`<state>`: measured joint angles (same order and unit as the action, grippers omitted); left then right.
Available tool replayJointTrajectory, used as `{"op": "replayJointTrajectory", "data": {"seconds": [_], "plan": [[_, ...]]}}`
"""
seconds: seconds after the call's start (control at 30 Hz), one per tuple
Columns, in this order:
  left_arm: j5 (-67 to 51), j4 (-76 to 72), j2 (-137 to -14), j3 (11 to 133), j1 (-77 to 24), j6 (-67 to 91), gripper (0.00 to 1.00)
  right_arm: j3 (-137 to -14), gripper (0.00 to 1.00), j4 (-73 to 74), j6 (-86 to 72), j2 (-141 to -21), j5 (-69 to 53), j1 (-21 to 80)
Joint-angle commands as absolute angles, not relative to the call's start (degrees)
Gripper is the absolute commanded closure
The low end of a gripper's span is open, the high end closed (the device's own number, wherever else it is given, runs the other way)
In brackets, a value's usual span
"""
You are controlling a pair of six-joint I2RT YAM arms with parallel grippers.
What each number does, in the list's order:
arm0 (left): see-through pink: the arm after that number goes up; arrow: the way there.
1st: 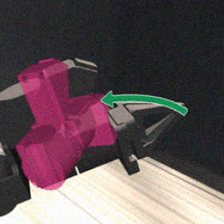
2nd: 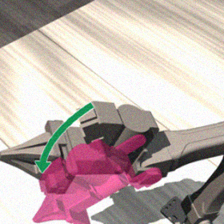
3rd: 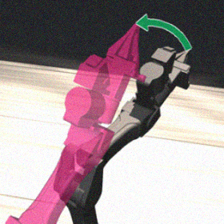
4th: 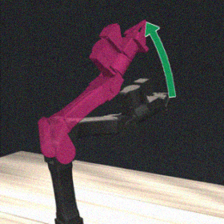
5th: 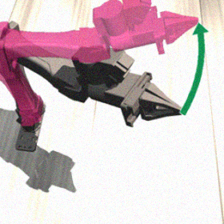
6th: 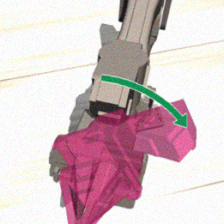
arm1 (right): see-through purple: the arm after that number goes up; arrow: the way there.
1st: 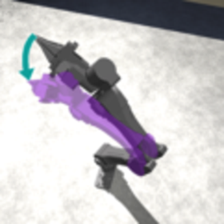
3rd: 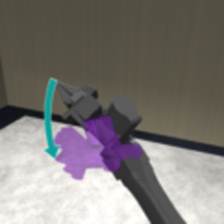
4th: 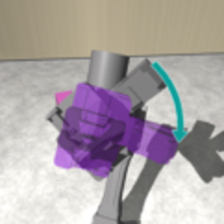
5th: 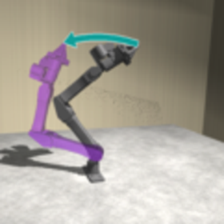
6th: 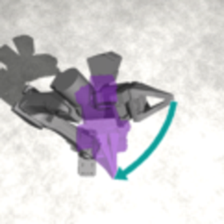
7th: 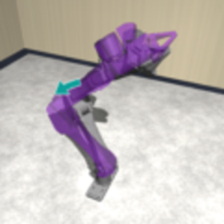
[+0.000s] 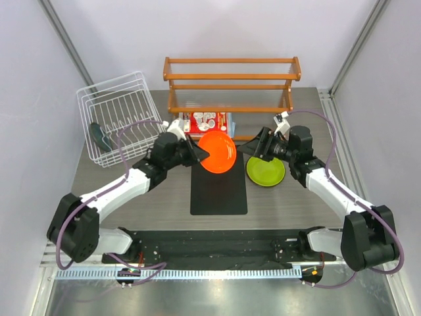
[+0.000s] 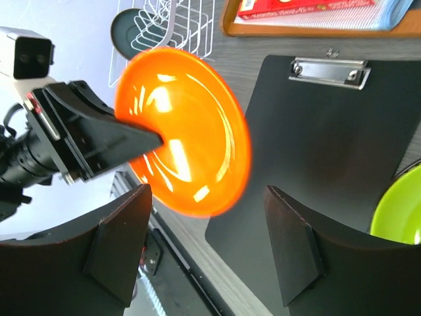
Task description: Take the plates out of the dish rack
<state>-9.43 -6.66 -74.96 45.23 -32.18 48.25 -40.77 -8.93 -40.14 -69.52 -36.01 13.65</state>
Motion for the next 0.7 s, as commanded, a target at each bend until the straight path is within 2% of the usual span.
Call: {"op": "replayJointTrajectory", "data": {"seconds": [0.0, 0.27, 0.37, 0.47, 0.67], "plan": [[-9.1, -13.3, -77.6, 49.7, -37.0, 49.4, 1.0, -38.7, 0.25, -17.1, -44.3, -71.1, -39.0, 14.3], [-6.6, -14.0, -79.8, 51.8, -41.3, 49.6, 1.0, -37.5, 0.26, -15.0, -42.3, -72.2, -36.0, 14.3], [-5.8, -13.5, -79.2, 52.2, -41.7, 49.1, 1.0, -37.3, 0.33, -15.0, -41.8, -72.2, -35.9, 14.3], [-4.8, -12.4, -78.2, 52.1, -41.7, 48.6, 1.0, -37.4, 0.29, -13.1, -40.6, -72.3, -34.5, 14.3], [-1.9, -7.7, -76.0, 53.2, -41.7, 45.4, 1.0, -37.1, 0.29, -12.4, -39.8, -72.6, -33.1, 14.3]]}}
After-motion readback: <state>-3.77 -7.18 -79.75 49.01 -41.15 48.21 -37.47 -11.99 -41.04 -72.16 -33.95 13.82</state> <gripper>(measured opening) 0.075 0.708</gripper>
